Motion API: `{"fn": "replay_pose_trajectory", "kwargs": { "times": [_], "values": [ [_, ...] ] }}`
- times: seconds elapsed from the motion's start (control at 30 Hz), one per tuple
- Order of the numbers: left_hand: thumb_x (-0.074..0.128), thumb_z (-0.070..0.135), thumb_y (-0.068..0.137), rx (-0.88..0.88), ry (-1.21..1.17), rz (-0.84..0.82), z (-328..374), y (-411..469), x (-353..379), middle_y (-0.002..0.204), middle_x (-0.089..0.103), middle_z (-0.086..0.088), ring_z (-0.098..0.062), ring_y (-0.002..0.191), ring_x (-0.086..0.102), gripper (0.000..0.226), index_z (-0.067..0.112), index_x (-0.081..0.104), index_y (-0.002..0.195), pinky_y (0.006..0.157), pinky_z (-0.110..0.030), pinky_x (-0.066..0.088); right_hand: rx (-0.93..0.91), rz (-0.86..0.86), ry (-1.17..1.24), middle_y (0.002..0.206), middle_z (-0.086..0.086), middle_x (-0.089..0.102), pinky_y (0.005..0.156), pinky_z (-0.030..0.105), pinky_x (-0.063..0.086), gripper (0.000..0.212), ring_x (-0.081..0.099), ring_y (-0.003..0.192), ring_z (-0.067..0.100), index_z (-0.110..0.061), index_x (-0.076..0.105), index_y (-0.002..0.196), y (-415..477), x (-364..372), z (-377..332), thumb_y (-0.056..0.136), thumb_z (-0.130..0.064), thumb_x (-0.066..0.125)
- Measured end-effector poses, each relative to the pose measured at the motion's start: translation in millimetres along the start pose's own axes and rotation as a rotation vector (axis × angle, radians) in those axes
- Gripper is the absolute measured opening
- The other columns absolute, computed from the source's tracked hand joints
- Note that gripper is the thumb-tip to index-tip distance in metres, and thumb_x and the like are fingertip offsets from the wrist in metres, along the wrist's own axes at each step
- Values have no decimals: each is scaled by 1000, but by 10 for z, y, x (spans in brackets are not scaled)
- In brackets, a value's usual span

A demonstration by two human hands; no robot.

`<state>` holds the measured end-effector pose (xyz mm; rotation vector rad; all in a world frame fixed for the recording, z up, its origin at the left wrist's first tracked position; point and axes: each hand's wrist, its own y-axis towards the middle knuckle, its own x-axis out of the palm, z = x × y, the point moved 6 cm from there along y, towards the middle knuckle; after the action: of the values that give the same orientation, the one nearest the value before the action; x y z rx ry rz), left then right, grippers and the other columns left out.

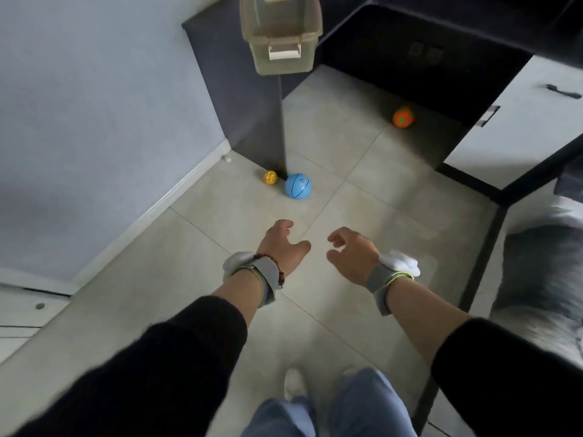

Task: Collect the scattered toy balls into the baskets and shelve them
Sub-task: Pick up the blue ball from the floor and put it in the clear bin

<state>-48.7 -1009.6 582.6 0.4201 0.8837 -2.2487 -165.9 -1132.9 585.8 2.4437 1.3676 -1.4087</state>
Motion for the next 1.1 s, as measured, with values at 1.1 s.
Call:
{"fn": "replay_pose_trajectory", "kwargs": {
  "times": [1.1],
  "values": [
    [60,33,80,-369,-225,132,-1189,4958,-60,136,51,-2,-24,117,54,60,20,42,135,93,-29,44,91,-383,-228,122,0,60,77,27,41,37,57,104,23,-22,53,125,5377,1459,77,88,-25,57]
  ]
}}
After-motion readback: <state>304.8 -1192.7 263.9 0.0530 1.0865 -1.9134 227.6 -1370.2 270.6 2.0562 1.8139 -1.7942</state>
